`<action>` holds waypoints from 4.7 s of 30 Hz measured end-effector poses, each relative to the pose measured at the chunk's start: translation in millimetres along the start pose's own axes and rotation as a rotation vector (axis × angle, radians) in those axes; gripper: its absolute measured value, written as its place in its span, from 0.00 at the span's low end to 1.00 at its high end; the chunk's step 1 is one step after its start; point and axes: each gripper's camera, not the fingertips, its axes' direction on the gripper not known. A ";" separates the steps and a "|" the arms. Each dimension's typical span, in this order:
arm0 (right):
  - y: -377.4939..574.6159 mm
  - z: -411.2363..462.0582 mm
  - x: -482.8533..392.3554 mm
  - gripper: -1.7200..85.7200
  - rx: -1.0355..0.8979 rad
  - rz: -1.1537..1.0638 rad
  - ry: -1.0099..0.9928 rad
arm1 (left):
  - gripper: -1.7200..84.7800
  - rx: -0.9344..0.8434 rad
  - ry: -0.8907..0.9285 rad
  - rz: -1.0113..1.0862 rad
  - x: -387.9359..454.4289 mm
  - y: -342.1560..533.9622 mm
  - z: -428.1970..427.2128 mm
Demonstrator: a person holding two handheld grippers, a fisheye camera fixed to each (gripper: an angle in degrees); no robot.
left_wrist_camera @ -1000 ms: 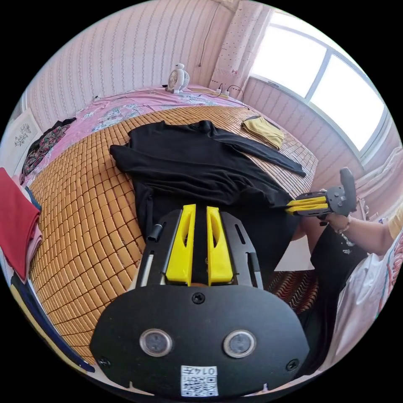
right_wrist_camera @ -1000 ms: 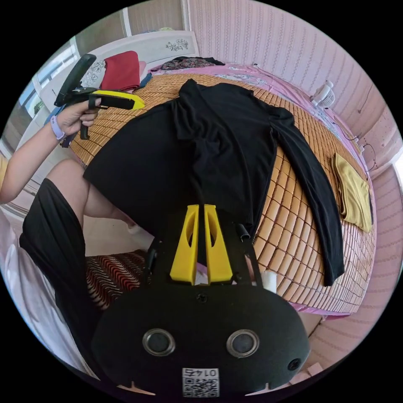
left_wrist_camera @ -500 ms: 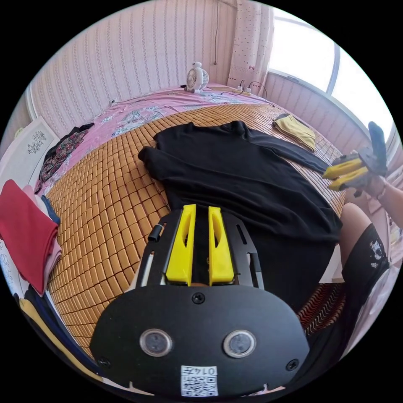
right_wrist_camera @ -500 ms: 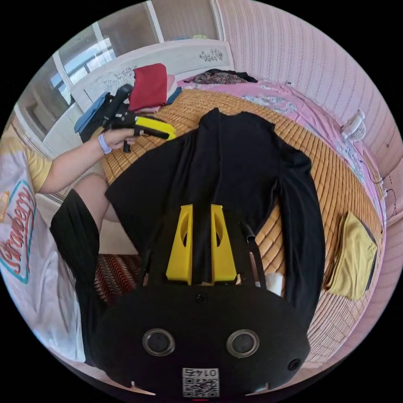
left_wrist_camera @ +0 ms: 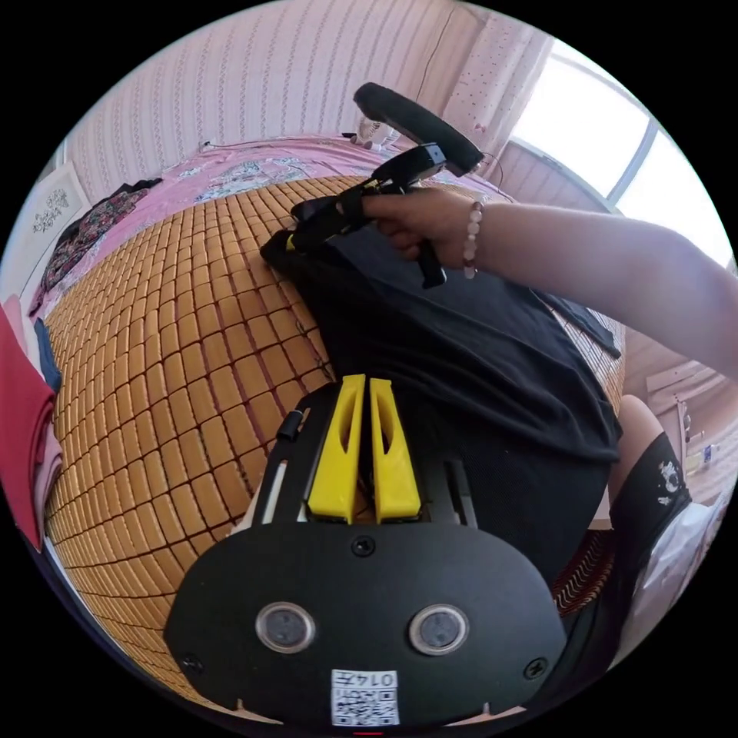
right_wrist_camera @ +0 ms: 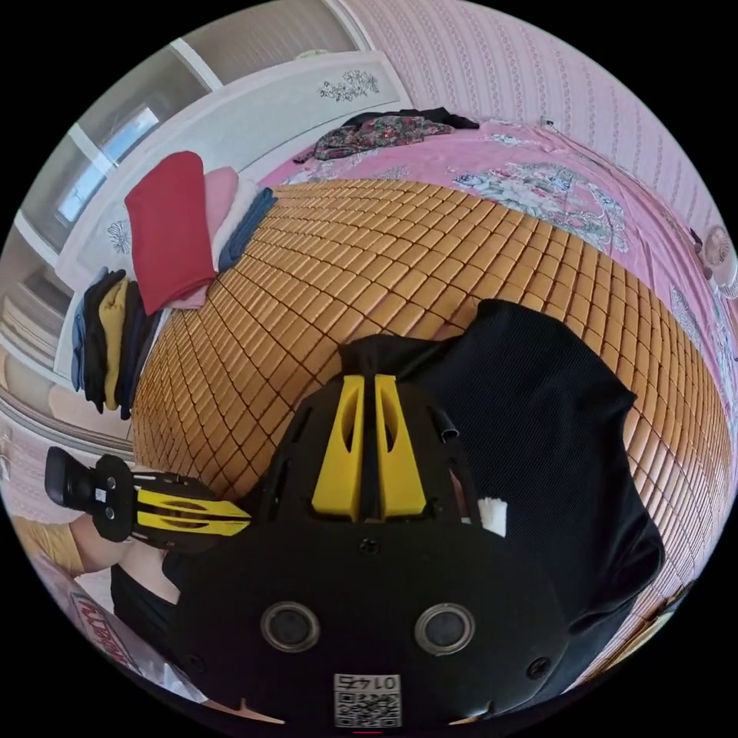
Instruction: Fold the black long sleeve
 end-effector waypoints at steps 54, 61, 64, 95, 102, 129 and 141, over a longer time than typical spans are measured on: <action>607.5 -126.9 -174.2 0.07 0.209 0.334 0.179 | 0.10 -0.356 0.037 0.328 401.0 -144.2 -136.3; 698.9 -197.3 -149.8 0.13 0.705 0.668 0.453 | 0.09 -0.174 0.007 0.443 429.7 -177.4 -206.5; 726.7 -212.2 -126.7 0.15 0.798 0.743 0.553 | 0.09 -0.103 0.040 0.498 446.5 -222.6 -216.8; 876.9 -181.8 -0.3 0.14 0.716 1.181 0.529 | 0.14 -0.309 0.039 0.590 636.2 -551.4 55.4; 903.0 -179.7 36.0 0.05 0.765 1.335 0.331 | 0.10 -0.265 0.111 0.480 597.6 -525.3 82.2; 540.9 -249.7 -177.6 0.06 0.615 -0.153 -0.261 | 0.04 0.365 0.065 -0.104 161.5 -89.7 -320.7; 516.9 -124.0 -125.4 0.11 0.249 0.166 -0.216 | 0.10 0.166 0.035 -0.323 102.8 177.0 -247.6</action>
